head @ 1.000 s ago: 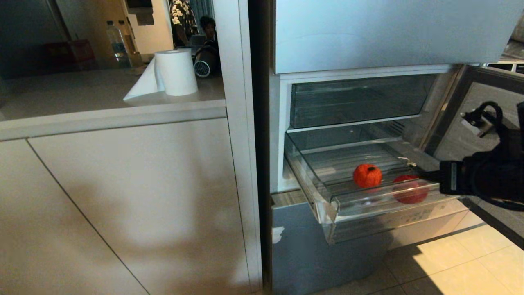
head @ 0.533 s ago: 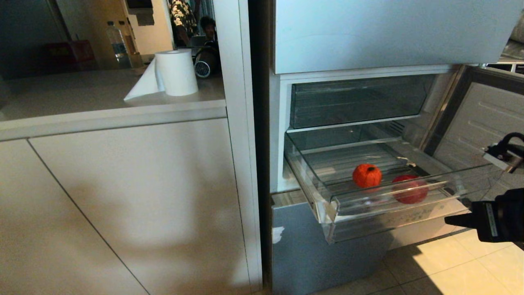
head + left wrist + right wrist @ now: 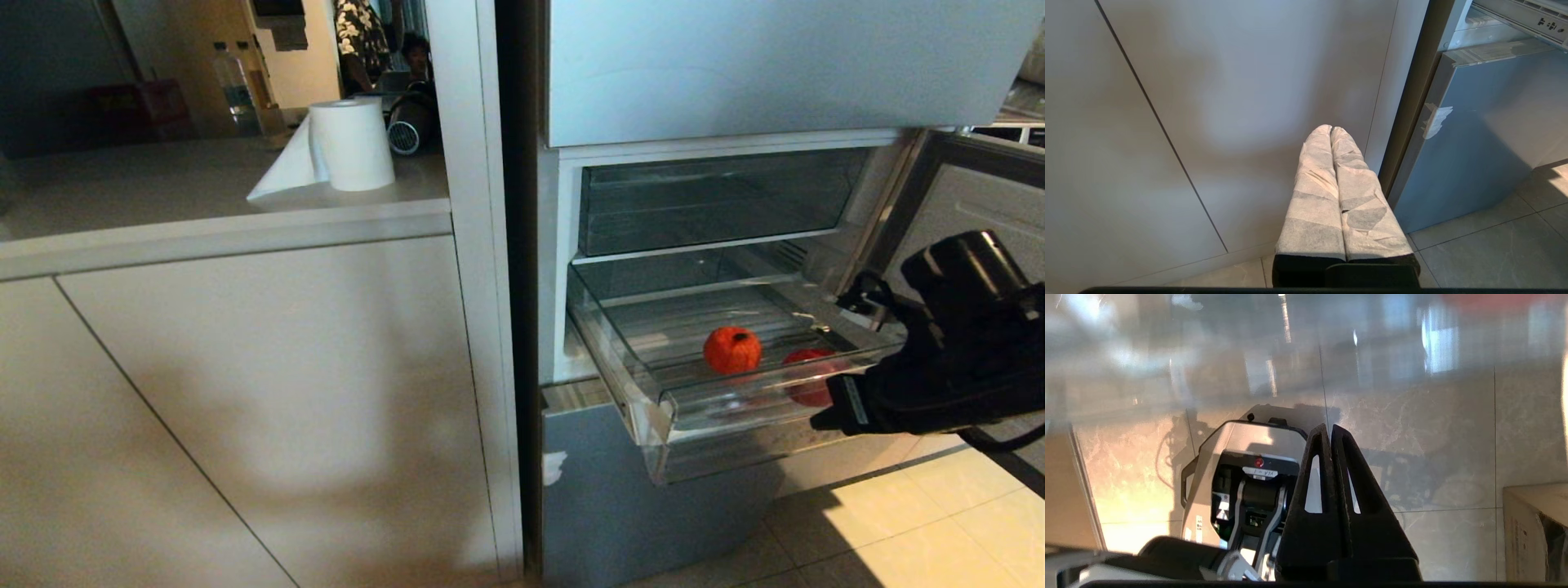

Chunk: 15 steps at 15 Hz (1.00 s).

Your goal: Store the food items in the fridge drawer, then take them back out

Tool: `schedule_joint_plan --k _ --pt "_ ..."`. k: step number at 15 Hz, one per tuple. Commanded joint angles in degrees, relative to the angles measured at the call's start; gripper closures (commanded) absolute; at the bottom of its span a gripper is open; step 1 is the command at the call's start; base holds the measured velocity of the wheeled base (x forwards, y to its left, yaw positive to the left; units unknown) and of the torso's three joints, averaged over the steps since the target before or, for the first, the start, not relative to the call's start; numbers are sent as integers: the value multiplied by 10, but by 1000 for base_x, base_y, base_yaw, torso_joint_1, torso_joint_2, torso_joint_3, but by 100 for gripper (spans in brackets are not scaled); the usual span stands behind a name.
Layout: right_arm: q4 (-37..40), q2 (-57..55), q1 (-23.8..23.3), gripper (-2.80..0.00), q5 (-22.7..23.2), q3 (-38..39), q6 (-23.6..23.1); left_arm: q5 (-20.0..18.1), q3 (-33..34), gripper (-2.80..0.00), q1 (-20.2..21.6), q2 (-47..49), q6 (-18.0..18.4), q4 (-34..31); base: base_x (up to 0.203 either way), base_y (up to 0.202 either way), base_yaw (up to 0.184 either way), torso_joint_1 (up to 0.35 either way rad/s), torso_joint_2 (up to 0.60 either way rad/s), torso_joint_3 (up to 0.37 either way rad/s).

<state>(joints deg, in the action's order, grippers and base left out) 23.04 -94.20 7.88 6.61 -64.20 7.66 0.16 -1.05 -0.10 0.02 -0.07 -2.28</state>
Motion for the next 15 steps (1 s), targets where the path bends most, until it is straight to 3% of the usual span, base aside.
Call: schedule_joint_plan --k 1,5,11,13,15 --pt "2 -84 0 0 1 -52 2 0 0 0 0 -1 0 0 0 0 0 0 0 0" --pt "-17 -189 1 0 3 -160 17 0 0 0 0 -1 0 0 0 0 0 0 0 0" --pt "-187 -309 28 0 4 -270 86 0 0 0 0 -2 0 0 0 0 0 0 0 0" --pt "-206 -321 35 0 3 -288 119 0 0 0 0 -1 0 0 0 0 0 0 0 0" --pt "-205 -305 35 0 3 -282 121 0 0 0 0 -1 0 0 0 0 0 0 0 0"
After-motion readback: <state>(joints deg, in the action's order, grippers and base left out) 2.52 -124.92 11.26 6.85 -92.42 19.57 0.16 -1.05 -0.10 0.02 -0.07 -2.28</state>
